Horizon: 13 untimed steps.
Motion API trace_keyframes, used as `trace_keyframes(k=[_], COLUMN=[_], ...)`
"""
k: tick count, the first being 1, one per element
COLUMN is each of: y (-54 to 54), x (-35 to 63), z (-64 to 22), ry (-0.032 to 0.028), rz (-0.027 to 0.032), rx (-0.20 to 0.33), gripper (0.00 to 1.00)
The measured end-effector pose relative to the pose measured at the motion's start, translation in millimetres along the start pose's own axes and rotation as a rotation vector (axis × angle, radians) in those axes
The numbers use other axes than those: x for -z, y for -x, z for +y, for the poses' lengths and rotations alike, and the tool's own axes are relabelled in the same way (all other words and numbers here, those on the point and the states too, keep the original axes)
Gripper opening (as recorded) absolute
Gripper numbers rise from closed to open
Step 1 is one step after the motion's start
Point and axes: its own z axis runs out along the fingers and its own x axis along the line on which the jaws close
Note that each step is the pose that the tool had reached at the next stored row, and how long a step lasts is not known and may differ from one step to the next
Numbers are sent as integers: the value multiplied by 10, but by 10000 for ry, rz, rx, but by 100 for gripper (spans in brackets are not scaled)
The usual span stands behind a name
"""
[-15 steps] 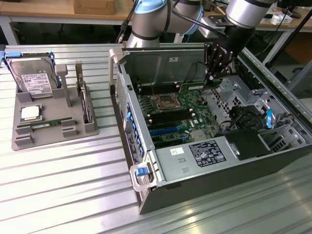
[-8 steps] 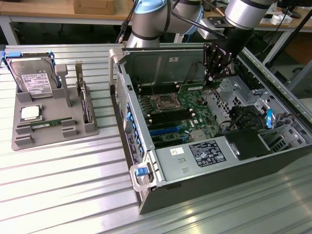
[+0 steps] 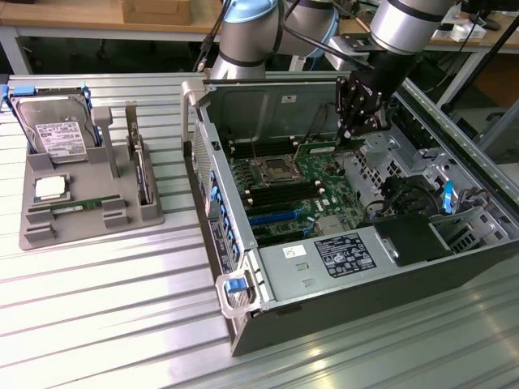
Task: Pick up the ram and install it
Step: 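Insert the ram into the slot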
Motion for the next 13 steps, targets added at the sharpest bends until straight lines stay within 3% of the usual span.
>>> trace_keyframes(k=[13], y=[-2], x=[-88], z=[55], ry=[0], rz=[0], rx=[1], gripper=[12])
